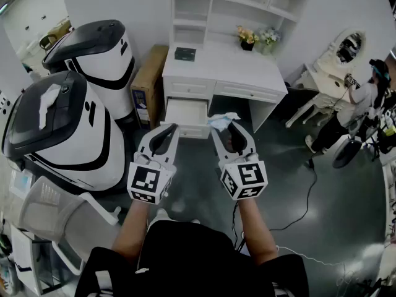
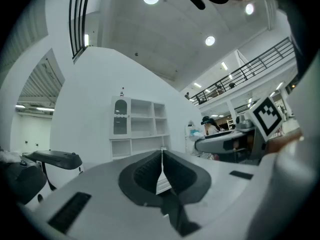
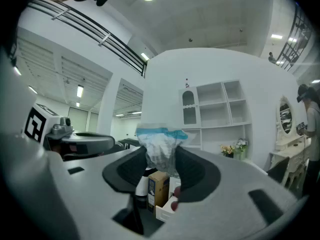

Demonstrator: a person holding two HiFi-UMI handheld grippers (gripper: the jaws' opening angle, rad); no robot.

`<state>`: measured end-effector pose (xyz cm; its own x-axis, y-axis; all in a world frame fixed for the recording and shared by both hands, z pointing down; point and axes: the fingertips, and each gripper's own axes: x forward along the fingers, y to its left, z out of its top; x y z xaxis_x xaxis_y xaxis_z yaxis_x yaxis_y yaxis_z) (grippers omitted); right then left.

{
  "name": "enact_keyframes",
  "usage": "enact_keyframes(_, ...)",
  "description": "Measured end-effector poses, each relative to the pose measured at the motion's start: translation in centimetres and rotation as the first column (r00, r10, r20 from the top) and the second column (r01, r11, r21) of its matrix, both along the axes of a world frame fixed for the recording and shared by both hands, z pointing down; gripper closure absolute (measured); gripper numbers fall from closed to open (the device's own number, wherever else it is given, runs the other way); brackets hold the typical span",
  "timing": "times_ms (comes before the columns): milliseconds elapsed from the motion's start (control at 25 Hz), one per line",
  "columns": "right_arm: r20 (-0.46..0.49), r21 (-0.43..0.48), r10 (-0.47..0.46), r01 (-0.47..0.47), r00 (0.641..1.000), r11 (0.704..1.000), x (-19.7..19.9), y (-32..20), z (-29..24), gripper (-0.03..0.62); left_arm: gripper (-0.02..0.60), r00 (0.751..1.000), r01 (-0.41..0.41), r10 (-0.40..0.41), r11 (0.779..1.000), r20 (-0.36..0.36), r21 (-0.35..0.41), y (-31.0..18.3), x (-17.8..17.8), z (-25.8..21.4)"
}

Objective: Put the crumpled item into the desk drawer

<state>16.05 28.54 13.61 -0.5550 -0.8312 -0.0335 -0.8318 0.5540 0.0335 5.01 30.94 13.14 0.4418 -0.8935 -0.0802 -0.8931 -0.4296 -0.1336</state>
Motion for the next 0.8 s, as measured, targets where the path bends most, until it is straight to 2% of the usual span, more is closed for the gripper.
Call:
enact_keyframes(280, 0.047, -0.016, -0.015, 0.016, 0.999, 1.000, 0.7, 0.8, -0.1, 0.416, 0.571, 1.000, 0.004, -0.004, 1.000, -0.003, -0.001, 0.9, 0.6, -0.4)
enact_keyframes(800, 0.054, -0.037, -0.035, 0.037, 0.998, 0.999, 2.7, 2.3, 1.6, 0.414, 0.571, 1.000, 0.022, -0.022, 1.000, 0.000, -0.009, 2.7, 2.6, 0.7)
